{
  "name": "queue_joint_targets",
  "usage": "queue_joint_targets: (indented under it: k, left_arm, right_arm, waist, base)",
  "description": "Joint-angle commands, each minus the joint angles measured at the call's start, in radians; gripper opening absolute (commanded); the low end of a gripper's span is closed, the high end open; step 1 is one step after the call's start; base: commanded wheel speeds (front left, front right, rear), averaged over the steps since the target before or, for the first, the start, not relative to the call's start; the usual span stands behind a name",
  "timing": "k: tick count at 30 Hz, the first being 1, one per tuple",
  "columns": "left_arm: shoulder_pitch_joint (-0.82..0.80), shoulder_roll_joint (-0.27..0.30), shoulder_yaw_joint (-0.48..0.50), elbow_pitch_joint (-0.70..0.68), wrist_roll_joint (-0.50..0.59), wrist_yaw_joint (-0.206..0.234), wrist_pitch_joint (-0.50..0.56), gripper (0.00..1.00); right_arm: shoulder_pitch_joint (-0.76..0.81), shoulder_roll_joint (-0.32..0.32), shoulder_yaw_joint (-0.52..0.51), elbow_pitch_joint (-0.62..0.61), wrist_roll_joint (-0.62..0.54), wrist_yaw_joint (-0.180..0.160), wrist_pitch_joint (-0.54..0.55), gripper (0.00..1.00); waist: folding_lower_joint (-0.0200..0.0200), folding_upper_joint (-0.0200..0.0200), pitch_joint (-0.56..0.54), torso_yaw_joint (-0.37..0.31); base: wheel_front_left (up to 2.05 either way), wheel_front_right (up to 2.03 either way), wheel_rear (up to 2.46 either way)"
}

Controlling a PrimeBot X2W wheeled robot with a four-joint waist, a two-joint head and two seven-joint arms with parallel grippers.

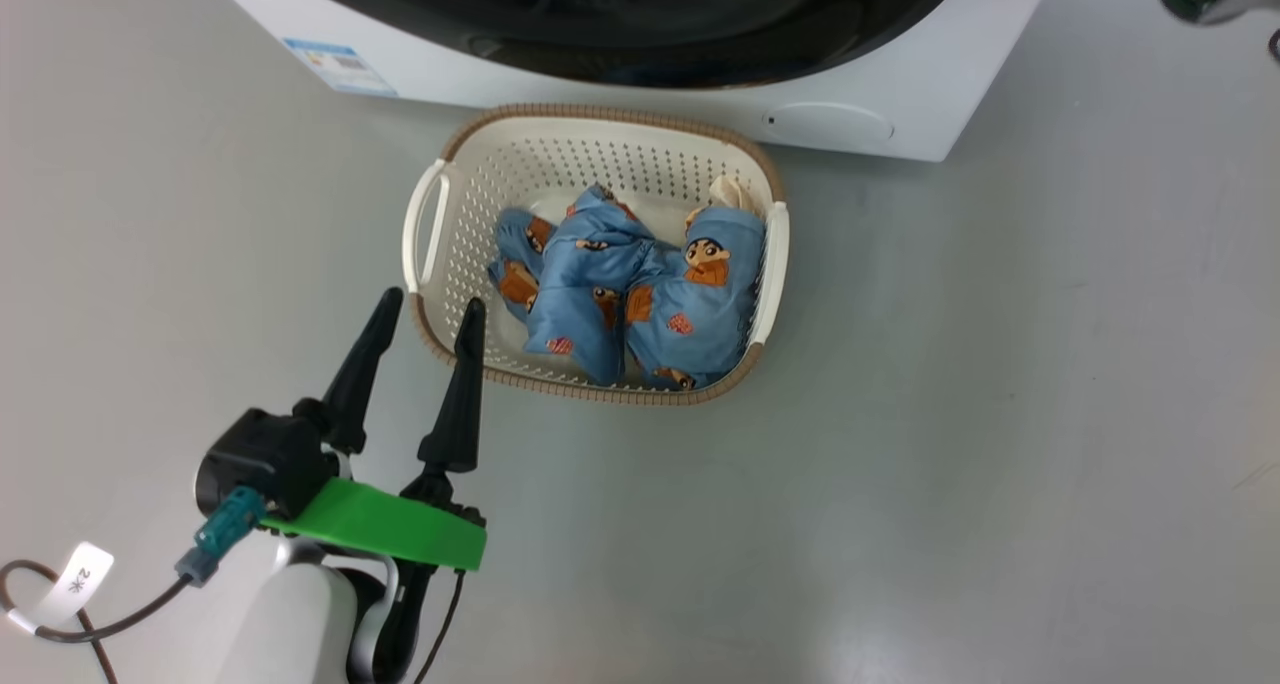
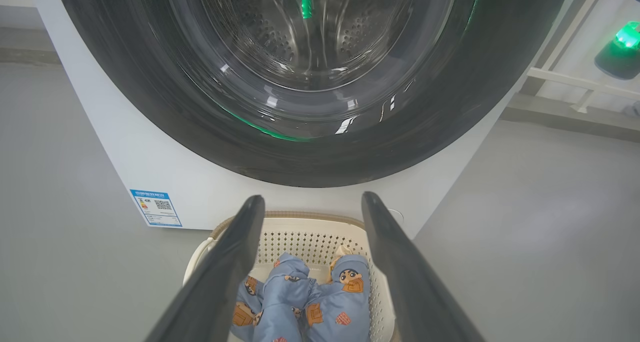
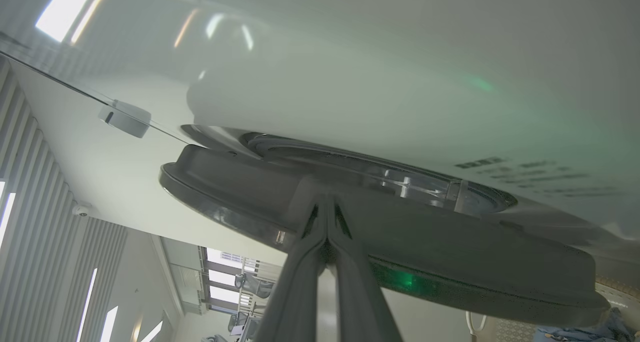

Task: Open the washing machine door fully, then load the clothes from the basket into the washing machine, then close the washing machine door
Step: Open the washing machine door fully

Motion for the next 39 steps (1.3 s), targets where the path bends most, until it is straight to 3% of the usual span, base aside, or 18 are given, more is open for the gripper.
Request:
queue_joint_targets:
  k: [1, 20, 39]
  left_arm:
    - [-0.020, 0.019, 0.028, -0.028, -0.007, -0.001, -0.006, 1.00]
    - [-0.057, 0.019, 0.004, -0.034, -0.018, 0.003, -0.006, 1.00]
    - [-0.031, 0.019, 0.008, -0.020, 0.002, 0.005, -0.006, 1.00]
  right_arm:
    - [-0.028, 0.008, 0.004, -0.019, -0.009, 0.002, 0.004, 0.00]
    - [-0.091, 0.035, 0.016, 0.020, -0.071, 0.002, 0.018, 0.00]
    - [0.056, 0.078, 0.064, -0.079, -0.098, 0.002, 0.083, 0.00]
  waist:
    - [0.0000, -0.0001, 0.023, 0.011]
    - [0.0000, -0.0001, 0.067, 0.030]
    - [0.0000, -0.0001, -0.005, 0.016]
  base:
    - [0.00, 0.00, 0.00]
    - [0.00, 0.00, 0.00]
    - [0.00, 0.00, 0.00]
